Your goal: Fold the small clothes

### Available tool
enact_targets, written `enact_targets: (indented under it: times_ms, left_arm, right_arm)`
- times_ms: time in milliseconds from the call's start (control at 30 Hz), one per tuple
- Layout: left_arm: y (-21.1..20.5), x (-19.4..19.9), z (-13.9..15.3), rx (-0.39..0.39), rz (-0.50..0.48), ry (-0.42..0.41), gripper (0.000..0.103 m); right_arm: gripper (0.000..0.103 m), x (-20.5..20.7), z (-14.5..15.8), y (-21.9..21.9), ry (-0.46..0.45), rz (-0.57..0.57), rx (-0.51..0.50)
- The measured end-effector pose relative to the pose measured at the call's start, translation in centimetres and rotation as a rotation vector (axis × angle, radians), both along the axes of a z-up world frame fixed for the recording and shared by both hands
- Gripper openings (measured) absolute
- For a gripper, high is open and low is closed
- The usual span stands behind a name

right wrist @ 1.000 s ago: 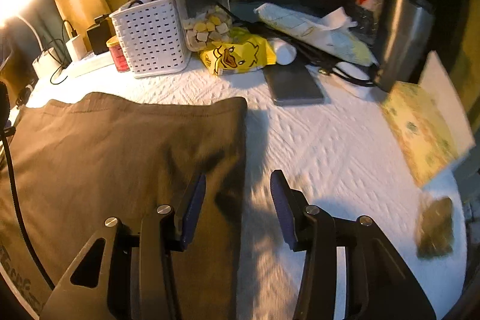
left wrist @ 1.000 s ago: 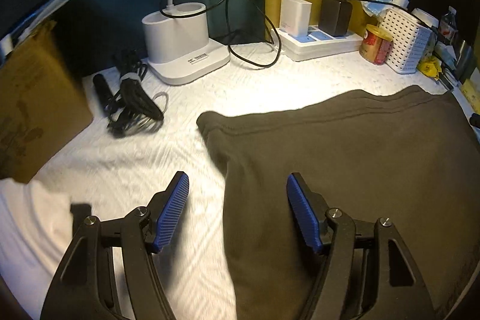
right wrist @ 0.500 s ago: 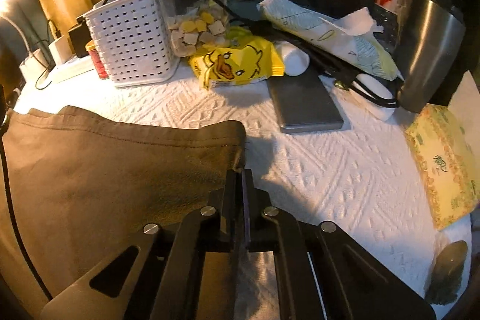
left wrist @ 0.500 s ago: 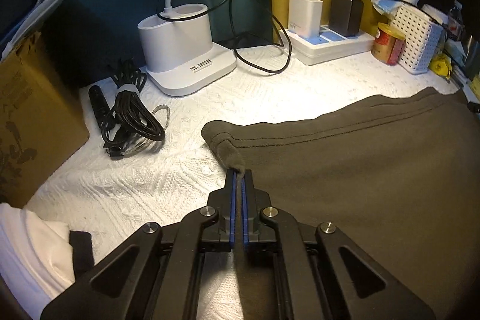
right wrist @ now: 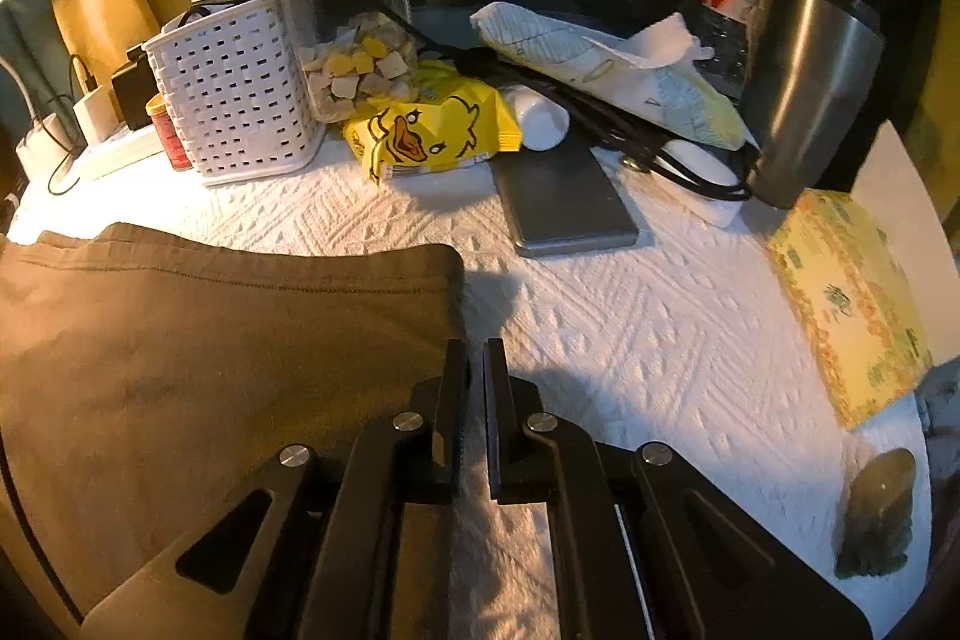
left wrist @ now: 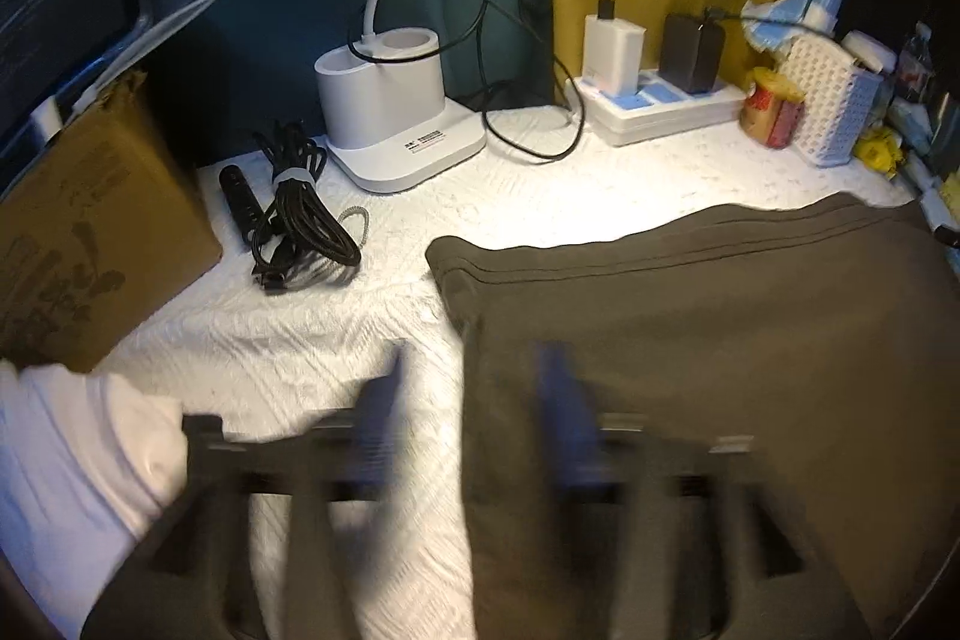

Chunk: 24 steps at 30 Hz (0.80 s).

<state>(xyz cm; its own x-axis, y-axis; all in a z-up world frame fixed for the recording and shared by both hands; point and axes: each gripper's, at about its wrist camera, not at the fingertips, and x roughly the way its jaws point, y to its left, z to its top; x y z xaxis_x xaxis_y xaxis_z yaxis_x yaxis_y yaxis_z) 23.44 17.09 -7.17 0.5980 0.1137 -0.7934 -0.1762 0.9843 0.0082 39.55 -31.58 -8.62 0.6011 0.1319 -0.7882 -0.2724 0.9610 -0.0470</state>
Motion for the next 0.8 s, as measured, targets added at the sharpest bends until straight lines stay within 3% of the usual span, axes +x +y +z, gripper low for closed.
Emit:
enact_targets:
  times_ms: [133, 233, 367, 800]
  left_arm:
    - [-0.4, -1.4, 0.7, -0.043, 0.004, -0.025, 0.068]
    - [-1.4, -2.3, 1.0, -0.061, -0.007, -0.035, 0.068]
    - [-2.8, -3.2, 1.3, -0.082, -0.033, -0.044, 0.068]
    - [-6.9, -6.2, 1.5, -0.152, -0.119, -0.068, 0.068]
  right_arm:
    - [0.004, -0.7, 0.6, -0.8, -0.008, -0.024, 0.003]
    - [0.012, -1.5, 1.0, -1.2, -0.012, -0.031, 0.010]
    - [0.038, -2.7, 1.5, -1.4, -0.012, -0.027, 0.017]
    - [0.039, -6.7, 3.0, -1.6, -0.023, -0.006, -0.015]
